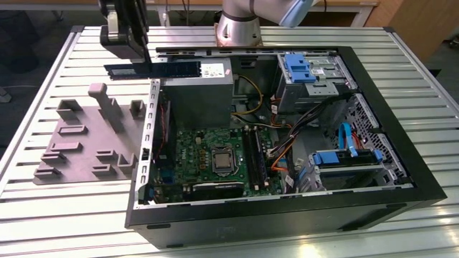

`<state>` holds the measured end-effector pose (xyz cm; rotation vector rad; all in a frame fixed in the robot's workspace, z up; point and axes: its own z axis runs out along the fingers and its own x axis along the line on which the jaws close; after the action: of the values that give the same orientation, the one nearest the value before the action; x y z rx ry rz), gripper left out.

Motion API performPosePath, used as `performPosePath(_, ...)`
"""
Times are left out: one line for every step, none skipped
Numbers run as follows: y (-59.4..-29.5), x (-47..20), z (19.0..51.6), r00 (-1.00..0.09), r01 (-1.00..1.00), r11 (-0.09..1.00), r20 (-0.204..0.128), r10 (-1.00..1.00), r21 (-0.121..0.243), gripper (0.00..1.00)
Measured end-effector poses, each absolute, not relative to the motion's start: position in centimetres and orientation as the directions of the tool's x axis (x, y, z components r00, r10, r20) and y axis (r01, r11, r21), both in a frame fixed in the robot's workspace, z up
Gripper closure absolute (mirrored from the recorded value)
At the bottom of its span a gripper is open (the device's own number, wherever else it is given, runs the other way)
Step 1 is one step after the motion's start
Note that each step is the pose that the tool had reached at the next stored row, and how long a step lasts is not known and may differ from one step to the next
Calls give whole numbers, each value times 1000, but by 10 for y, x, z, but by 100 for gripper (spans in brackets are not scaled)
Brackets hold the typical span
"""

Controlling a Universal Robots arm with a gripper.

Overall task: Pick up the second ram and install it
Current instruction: 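Pick up the second ram and move it above second insertion slot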

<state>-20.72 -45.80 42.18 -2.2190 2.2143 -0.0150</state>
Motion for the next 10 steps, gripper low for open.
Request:
performPosePath(-458,-205,422,2,-1000,-2,2,-1000,-12,86)
performPosePath(-458,-203,422,2,-1000,-2,2,-1000,-12,86)
performPosePath(-458,-201,422,2,-1000,-2,2,-1000,-12,86)
performPosePath(-458,-199,422,2,-1000,-2,2,-1000,-12,86)
performPosePath(-458,-197,422,2,-1000,-2,2,-1000,-12,86)
performPosePath(-458,-195,422,2,-1000,-2,2,-1000,-12,86)
performPosePath(-458,-193,422,2,-1000,-2,2,-1000,-12,86)
performPosePath(-458,-191,422,2,-1000,-2,2,-1000,-12,86)
performPosePath(-458,-190,422,2,-1000,-2,2,-1000,-12,86)
performPosePath(-458,-188,422,2,-1000,-2,2,-1000,-12,86)
